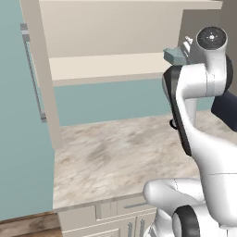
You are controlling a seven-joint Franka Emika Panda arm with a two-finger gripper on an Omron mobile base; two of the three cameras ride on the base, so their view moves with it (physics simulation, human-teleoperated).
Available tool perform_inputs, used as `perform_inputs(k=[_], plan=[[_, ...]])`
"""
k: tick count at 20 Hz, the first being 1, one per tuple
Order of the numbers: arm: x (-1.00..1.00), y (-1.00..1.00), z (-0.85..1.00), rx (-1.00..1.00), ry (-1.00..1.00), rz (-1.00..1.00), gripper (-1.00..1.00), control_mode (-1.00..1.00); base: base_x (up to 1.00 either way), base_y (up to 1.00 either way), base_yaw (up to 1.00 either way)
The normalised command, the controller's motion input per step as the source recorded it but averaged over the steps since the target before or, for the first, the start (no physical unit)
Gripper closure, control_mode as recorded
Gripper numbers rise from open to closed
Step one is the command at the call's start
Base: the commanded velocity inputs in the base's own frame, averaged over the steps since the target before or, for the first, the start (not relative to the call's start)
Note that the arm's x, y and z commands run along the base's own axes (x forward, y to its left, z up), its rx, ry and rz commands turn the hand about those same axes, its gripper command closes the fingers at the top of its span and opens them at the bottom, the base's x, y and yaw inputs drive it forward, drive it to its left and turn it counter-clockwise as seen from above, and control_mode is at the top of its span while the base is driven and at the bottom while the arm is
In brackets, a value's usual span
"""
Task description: Retrieve the tupperware and aluminum foil from the cabinet and place them on the dining counter near the plate with avocado and mushroom to prepare for storing leftovers.
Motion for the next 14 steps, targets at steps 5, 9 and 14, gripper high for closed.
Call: perform_inputs(k=[5,9,14], plan=[[0.71,-0.52,-0.30,0.00,0.00,0.00,-1.00,-1.00,0.00,0.00,0.00],[0.71,-0.25,-0.02,0.00,0.01,0.00,-1.00,-1.00,0.00,0.00,0.00],[0.61,-0.03,0.03,-0.06,0.00,0.00,-1.00,-1.00,0.00,0.00,0.00]])
